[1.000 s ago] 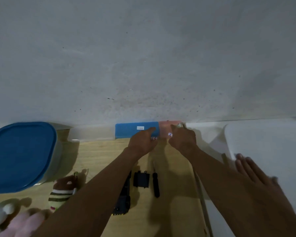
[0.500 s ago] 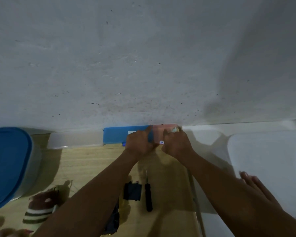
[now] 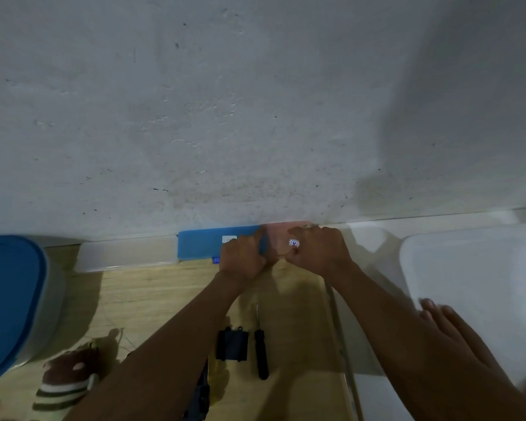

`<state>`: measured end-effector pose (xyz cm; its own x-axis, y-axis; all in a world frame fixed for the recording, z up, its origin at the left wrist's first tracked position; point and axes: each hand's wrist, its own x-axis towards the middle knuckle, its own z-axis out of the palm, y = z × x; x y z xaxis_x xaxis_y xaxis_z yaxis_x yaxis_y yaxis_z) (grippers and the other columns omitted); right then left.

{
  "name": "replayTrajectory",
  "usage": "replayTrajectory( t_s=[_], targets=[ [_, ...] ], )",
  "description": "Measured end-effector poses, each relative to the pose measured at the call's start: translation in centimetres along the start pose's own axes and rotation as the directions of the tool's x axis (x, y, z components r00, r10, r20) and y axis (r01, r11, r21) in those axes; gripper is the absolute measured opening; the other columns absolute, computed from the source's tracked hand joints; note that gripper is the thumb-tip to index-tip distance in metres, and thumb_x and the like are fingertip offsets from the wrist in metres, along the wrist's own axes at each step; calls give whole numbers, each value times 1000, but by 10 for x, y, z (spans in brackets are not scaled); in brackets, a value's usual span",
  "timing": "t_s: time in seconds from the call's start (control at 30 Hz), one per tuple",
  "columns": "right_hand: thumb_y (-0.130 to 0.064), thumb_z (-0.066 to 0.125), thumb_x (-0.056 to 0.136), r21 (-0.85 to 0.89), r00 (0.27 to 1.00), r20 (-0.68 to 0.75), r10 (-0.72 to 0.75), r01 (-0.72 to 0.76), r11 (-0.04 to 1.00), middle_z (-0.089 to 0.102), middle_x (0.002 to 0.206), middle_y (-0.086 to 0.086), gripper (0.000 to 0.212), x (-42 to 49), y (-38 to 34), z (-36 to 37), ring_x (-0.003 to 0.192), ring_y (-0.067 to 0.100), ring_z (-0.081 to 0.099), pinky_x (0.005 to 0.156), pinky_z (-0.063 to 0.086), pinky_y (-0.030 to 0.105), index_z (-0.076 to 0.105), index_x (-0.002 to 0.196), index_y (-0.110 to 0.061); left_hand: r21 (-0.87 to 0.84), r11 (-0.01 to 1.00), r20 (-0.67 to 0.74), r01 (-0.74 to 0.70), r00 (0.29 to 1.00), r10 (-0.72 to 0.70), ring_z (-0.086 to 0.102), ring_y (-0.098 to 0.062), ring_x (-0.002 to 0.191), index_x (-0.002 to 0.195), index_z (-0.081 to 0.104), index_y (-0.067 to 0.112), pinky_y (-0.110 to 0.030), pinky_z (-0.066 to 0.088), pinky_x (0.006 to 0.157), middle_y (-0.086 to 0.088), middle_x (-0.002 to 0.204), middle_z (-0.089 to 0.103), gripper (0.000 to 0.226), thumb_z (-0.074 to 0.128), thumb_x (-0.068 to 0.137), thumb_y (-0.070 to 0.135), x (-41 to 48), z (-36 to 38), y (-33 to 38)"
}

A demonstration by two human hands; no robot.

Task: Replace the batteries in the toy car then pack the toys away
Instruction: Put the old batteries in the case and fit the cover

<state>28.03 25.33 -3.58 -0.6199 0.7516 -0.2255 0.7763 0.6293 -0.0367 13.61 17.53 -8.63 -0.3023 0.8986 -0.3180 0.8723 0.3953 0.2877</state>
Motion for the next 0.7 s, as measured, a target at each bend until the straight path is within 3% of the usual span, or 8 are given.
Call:
replayTrajectory(
  t_s=[0.13,0.23,0.4,0.6,0.7],
  targets=[
    [-41,50,91,103,990,-121,67,-55,993,72,100,2,34,-7,2,4,87,19,68,72,48,26,67,115,-23,15,1000,-23,-3,1000,4,65,-26,106,152,26,26,-35,51,92,-9,118,66,63,53,96,36,-4,-1,0],
    [-44,52,80,255,957,-229,176,-115,960,74,82,4,37,-6,3,13,73,26,70,65,52,29,71,103,-23,21,999,-49,-32,998,33,67,-28,99,149,35,27,-37,54,85,-10,111,69,56,51,96,37,-11,0,2],
    [-47,58,87,410,930,-245,275,-158,898,75,90,2,35,-1,8,19,80,24,70,69,57,36,65,117,-30,10,991,-13,-132,991,132,67,-26,98,125,63,30,-34,53,83,-5,108,72,32,44,100,32,-19,11,6],
    [-50,68,81,695,793,-137,594,-350,628,66,75,-4,31,7,2,20,70,21,65,65,54,35,50,99,-32,-79,987,-15,-141,990,140,66,-23,102,119,69,28,-34,52,87,-3,115,72,31,45,101,27,-22,20,1],
    [-48,72,78,778,724,-32,689,-415,471,64,77,-5,33,9,-4,26,71,21,63,62,49,31,51,94,-28,-117,985,-24,-129,992,128,66,-24,102,119,70,27,-34,53,86,-3,116,71,30,46,100,25,-24,22,-1]
  ],
)
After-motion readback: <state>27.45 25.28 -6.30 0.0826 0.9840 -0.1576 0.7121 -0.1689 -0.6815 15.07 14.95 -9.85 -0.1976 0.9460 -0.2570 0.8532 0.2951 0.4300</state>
